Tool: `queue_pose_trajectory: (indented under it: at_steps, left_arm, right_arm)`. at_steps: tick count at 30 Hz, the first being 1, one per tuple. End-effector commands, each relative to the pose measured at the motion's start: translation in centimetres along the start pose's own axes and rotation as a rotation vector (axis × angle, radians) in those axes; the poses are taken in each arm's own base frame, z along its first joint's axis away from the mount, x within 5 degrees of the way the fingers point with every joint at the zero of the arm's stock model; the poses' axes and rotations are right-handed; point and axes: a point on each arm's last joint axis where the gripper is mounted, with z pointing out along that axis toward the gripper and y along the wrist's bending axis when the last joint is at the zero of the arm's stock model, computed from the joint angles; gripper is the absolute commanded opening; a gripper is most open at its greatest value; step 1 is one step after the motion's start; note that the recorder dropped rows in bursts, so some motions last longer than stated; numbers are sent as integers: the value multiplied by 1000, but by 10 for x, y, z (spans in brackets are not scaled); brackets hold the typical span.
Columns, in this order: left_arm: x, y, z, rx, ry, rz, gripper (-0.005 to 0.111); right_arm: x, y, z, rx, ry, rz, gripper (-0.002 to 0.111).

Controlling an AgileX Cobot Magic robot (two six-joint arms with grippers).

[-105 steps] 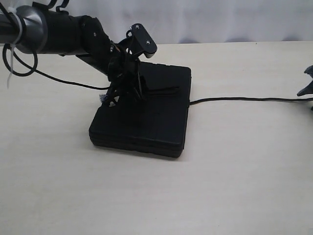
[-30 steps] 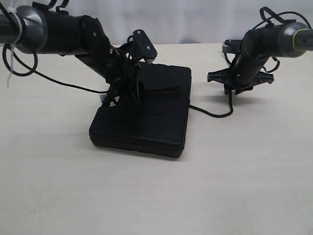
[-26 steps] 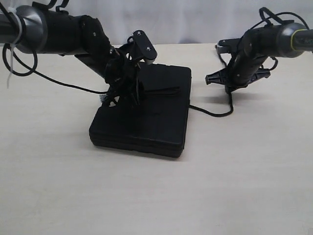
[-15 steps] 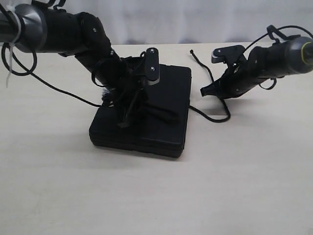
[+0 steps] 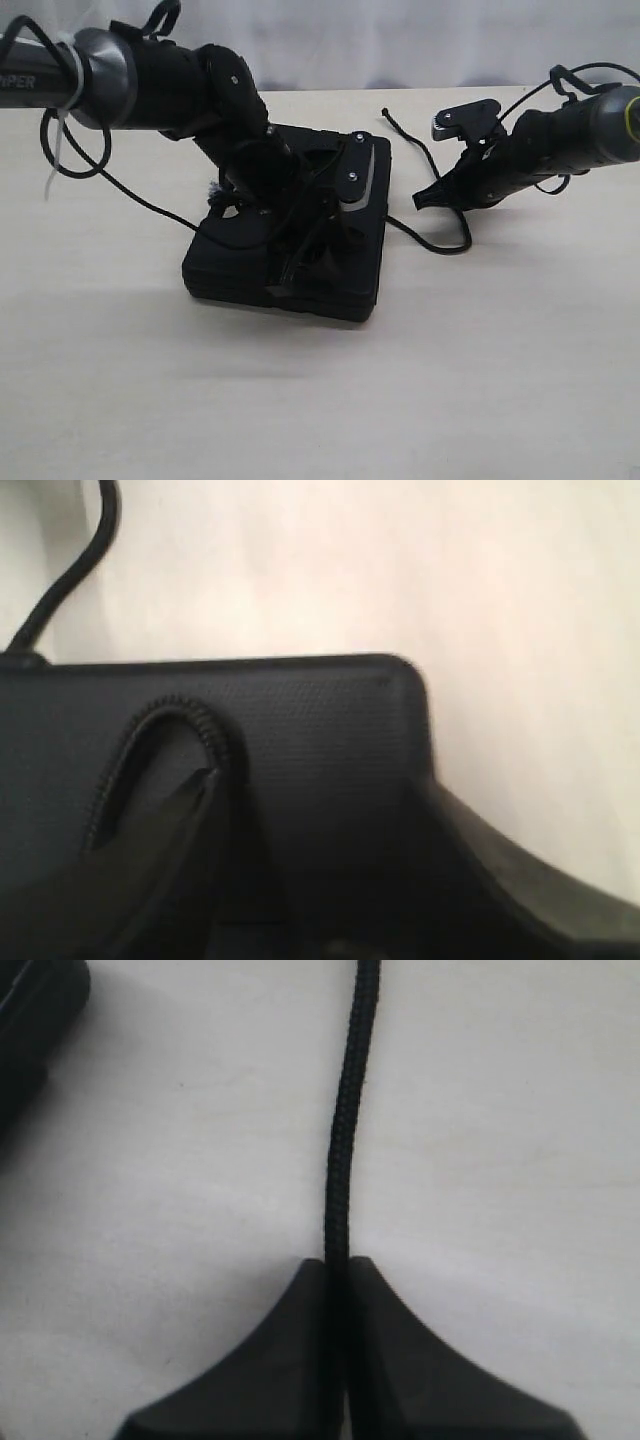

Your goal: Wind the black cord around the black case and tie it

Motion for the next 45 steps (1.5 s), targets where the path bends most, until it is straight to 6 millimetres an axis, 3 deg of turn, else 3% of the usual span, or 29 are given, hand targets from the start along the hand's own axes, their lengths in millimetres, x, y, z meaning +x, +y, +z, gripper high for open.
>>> queue_pose_trajectory:
  at_steps: [1,5,11,18,24,30,36,38,42,45]
  left_arm:
    - [3,5,9,-53,3,-12,48]
    - [4,10,12,-105,8,-15,45]
    - [11,13,21,-118,26,-20,23]
    - [7,13,16,-135,29,3,0]
    - [-10,23,-12,-282,-59,-124,0]
    - [-16,31,-28,-400,-113,-297,0]
    - [-4,26,-28,-349,44,-166,2]
    - [4,27,-30,-354,79,-209,12]
    - [22,33,-38,-351,119,-246,41]
    - [33,32,-41,-307,154,-245,48]
  right_arm:
    - [0,1,-3,-3,1,-7,4]
    - [0,1,-3,-3,1,-7,4]
    - [0,1,-3,-3,2,-8,4]
    - [0,1,-3,-4,4,-8,4]
    - [-3,0,-8,-2,-6,-13,4]
    - [-13,0,-31,3,-50,-14,4]
    - [-13,-1,-35,7,-65,-14,4]
    - [-12,0,-35,6,-61,-14,4]
    - [-12,0,-35,6,-60,-14,4]
    - [-12,0,-35,6,-60,-14,4]
